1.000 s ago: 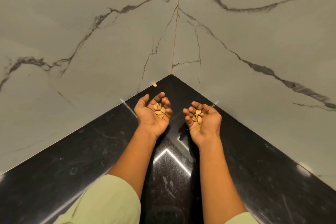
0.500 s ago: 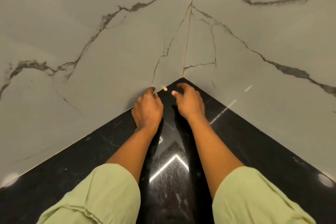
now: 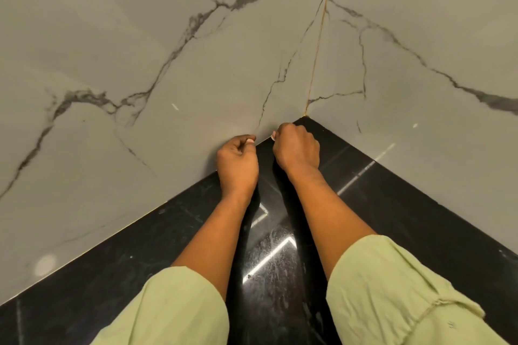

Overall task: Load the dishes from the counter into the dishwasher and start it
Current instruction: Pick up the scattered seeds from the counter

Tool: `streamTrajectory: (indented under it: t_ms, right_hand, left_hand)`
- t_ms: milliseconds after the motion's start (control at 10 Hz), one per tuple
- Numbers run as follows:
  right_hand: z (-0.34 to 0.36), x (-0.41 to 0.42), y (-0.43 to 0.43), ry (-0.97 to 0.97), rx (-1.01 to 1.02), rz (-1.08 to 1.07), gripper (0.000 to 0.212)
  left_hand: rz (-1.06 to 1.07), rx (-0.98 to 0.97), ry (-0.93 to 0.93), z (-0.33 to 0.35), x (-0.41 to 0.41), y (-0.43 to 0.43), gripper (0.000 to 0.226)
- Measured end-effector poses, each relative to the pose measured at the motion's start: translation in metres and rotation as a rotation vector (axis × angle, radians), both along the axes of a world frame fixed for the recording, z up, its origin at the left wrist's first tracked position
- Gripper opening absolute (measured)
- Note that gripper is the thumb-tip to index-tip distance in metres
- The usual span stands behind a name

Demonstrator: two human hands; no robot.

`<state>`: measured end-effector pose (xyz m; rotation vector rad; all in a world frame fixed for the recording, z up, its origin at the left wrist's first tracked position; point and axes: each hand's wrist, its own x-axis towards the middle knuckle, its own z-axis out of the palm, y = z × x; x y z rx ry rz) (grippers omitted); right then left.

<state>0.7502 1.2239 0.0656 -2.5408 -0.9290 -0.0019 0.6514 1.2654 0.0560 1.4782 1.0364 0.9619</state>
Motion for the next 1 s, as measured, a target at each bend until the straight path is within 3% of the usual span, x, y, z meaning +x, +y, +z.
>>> streamTrajectory:
  t_ms: [200,300,400,500,700,1000]
  right_hand:
    - [0.015,-0.023,-0.032,1.191,0.915,-0.205,0.020]
    - [0.020,-0.058,-0.045,1.528,1.188,-0.243,0.023]
    - [0.035,-0.118,-0.124,1.620,1.425,-0.345,0.026]
    - [0.039,-0.140,-0.140,1.620,1.606,-0.396,0.034]
    - [0.096,-0.231,-0.205,1.546,1.659,-0.304,0.051]
    - [0.130,-0.330,-0.273,1.464,1.597,-0.129,0.063]
  left_hand:
    - [-0.079,-0.454,-0.279,0.021,-0.032,-0.009,0.039]
    - [-0.097,-0.675,-0.542,0.019,-0.048,-0.020,0.049]
    - [-0.005,-0.944,-0.768,0.032,-0.108,-0.095,0.050]
    - [0.104,-1.047,-0.941,0.033,-0.116,-0.121,0.045]
    - [0.036,-1.070,-1.086,0.101,-0.175,-0.200,0.043]
    - [0.017,-0.911,-1.071,0.131,-0.268,-0.275,0.042]
